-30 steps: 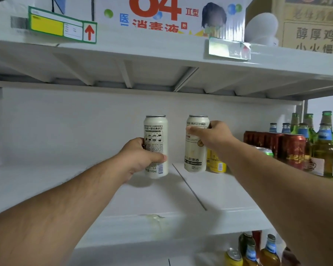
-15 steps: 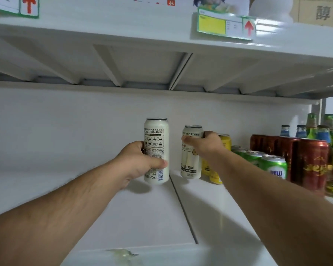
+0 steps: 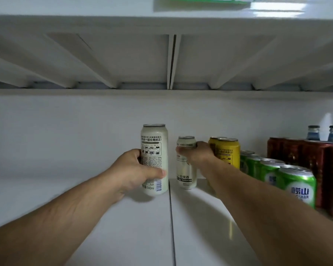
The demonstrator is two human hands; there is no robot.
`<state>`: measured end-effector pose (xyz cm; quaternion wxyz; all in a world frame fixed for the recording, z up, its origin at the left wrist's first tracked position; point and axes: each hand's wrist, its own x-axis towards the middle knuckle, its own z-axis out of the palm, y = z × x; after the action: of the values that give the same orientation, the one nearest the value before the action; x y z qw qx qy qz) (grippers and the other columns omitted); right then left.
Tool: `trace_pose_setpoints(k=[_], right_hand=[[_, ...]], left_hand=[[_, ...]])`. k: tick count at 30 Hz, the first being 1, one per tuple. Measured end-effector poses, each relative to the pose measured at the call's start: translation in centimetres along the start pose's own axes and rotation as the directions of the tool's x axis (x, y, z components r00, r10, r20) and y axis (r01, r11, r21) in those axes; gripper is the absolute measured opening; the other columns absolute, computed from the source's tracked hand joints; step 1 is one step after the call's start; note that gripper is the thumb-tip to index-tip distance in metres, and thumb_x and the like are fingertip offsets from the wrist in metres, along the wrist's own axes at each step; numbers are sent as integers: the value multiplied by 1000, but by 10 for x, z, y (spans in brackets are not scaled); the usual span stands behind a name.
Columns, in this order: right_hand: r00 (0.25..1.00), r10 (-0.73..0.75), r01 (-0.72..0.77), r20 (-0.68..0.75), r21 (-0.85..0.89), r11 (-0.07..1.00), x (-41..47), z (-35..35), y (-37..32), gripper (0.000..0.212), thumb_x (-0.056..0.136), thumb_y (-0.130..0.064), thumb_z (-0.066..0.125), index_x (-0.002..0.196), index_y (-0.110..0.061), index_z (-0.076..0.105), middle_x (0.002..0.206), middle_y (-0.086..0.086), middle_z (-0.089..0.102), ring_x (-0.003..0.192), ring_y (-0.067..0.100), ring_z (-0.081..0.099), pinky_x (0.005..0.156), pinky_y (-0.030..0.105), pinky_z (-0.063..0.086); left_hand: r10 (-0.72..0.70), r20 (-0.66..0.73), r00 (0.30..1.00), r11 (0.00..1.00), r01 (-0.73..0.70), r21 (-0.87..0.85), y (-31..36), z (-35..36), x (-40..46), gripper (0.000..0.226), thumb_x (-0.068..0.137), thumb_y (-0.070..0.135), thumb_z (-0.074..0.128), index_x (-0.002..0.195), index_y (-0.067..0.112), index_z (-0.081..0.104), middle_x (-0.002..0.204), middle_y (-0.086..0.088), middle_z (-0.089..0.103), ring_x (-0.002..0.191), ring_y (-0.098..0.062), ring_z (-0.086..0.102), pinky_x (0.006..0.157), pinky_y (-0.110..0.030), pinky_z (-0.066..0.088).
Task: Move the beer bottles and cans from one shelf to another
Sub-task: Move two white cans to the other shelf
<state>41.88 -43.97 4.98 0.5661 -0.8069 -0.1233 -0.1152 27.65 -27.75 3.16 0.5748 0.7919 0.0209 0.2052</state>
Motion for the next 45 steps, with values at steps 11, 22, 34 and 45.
trace_pose_setpoints(k=[11,22,34,45], right_hand=[[996,27,-12,88,-165,986,-31,-16,-4,34,97,-36,62,116,-8,60,101,7,63,92,25,60,79,32,47],[927,-113,206,357,-236,950,-89,-63,29,22,78,-27,60,97,-29,70,100,-1,75,93,23,69,82,41,59],[888,-156,312,432,-318,895,-103,-79,57,24,84,-22,56,68,-23,38,70,-4,41,65,14,38,59,30,34],[875,-125,297,467,-314,902,-87,-72,75,34,73,-36,54,105,-28,65,103,-3,72,97,23,69,86,46,58]], left_hand=[[-10,11,1000,998,9,55,0,8,3,42,68,3,91,104,15,73,95,1,81,90,-19,78,94,-44,59],[-17,48,999,996,13,88,11,55,15,33,71,1,89,96,17,73,101,-4,80,91,-20,76,90,-38,60],[-66,31,997,992,62,114,3,98,33,57,63,6,94,112,14,67,106,-1,77,97,-21,74,93,-44,60],[-50,40,998,987,43,152,-13,109,44,57,61,15,96,110,18,68,105,2,77,97,-20,74,95,-42,59]])
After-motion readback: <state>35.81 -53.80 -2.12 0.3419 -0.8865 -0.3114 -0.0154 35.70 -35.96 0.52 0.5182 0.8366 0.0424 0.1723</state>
